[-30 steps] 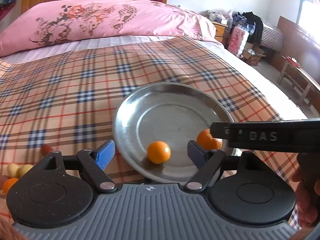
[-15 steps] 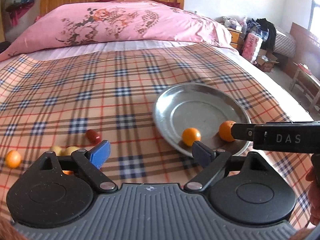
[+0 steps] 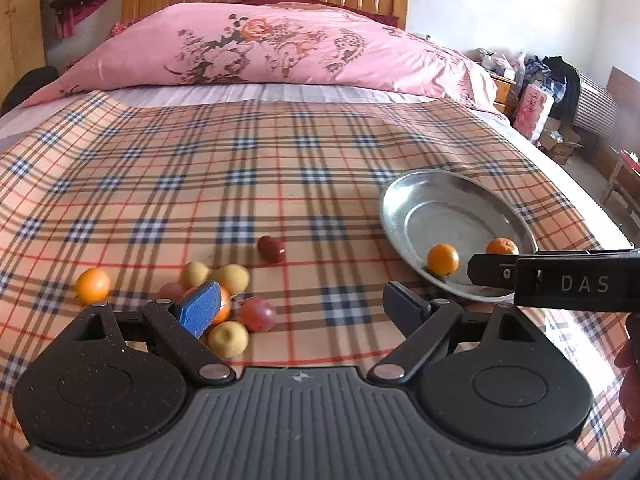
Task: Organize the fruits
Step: 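Move both open tools back toward the fruit cluster, then grasp a mandarin with the left tool while the right tool grasps a red grape, then carry the mandarin and red grape over the steel plate with both tools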
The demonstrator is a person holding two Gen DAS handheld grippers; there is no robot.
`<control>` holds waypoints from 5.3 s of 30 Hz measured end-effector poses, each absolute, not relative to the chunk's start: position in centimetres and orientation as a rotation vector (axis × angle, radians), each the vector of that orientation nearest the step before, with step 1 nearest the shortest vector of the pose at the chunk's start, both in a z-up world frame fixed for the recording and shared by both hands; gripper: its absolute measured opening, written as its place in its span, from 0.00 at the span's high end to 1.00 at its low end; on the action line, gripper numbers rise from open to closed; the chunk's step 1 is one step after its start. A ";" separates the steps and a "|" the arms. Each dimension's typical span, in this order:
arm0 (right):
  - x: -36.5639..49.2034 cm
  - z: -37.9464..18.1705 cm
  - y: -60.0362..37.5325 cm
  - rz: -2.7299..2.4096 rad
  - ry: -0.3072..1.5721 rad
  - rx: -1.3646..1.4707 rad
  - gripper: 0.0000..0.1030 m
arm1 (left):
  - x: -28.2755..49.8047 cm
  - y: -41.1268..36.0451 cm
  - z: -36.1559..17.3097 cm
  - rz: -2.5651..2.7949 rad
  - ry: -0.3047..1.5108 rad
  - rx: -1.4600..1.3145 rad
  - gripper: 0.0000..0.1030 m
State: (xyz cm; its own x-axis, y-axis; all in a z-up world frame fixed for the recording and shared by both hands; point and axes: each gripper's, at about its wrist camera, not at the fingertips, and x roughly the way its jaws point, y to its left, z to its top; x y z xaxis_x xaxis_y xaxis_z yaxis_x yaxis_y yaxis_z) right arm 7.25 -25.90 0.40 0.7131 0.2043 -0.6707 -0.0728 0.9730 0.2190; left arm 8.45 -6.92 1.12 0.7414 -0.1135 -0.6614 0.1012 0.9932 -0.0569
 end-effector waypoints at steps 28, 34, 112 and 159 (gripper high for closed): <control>7.5 -1.4 -15.5 0.368 0.801 0.114 0.29 | 6.0 4.7 -0.9 0.043 0.738 -0.074 0.00; 8.0 -2.2 -15.4 0.364 0.819 0.113 0.29 | 7.3 7.9 -2.3 0.110 0.774 -0.076 0.00; 6.0 1.7 -19.4 0.350 0.668 0.090 0.79 | 4.8 0.3 1.1 -0.043 0.694 -0.039 0.65; 4.3 6.2 -30.3 0.189 0.556 0.148 0.79 | 6.7 -11.8 5.6 -0.183 0.636 0.023 0.64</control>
